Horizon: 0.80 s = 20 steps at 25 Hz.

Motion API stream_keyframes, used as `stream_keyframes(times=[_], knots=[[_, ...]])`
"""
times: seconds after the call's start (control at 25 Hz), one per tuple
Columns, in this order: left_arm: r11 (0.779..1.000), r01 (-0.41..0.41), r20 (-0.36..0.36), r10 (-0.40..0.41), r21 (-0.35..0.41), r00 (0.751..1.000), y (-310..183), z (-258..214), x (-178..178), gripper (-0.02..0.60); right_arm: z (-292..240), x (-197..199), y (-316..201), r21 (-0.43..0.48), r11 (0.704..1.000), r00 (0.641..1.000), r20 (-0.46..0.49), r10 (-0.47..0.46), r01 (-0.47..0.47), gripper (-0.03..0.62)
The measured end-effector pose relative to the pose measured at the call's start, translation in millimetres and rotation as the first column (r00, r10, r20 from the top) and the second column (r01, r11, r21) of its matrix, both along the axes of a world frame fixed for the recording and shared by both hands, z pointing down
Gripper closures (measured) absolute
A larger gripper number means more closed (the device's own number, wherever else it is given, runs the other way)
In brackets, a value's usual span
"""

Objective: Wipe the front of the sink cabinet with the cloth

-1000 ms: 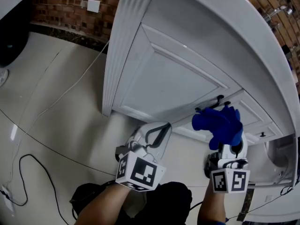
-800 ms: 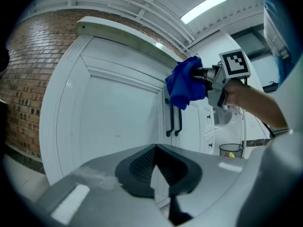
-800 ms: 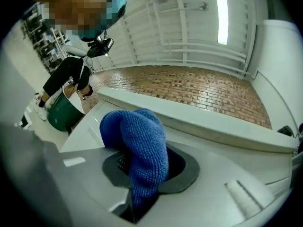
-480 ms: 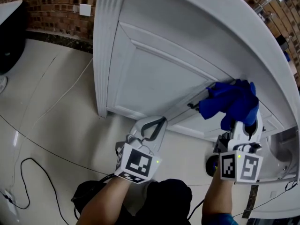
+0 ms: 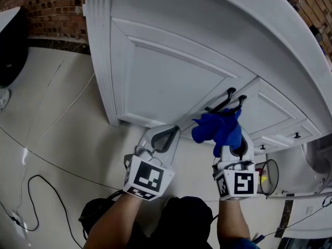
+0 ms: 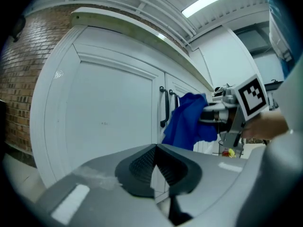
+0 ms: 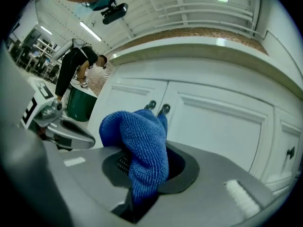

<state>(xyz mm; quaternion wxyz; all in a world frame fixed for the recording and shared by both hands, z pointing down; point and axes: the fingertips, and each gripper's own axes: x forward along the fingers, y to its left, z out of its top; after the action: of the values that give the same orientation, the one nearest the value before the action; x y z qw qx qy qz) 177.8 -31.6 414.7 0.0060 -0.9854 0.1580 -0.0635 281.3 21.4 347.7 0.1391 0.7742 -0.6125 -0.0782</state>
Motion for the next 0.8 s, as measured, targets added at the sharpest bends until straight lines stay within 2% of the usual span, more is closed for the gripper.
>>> stream_keyframes(times=[0.24,0.44,0.8], knots=[[1.0,0.0,0.03,0.0,-0.001,1.0,3,8,1,0.577,96,13,-14,-0.175,0.985,0.996,0.085,0.024,-0.008,0.516],[1.0,-0.003,0.052,0.004,-0.004,0.999,6,13,2,0.577,173,13,-16,-0.32,0.947,0.988,0.152,0.035,0.015,0.516],[1.0,-0.004,0.086,0.004,-0.001,0.996,10,18,4,0.577,254,8,-25,-0.456,0.889,0.984,0.174,0.042,0.043,0.517]])
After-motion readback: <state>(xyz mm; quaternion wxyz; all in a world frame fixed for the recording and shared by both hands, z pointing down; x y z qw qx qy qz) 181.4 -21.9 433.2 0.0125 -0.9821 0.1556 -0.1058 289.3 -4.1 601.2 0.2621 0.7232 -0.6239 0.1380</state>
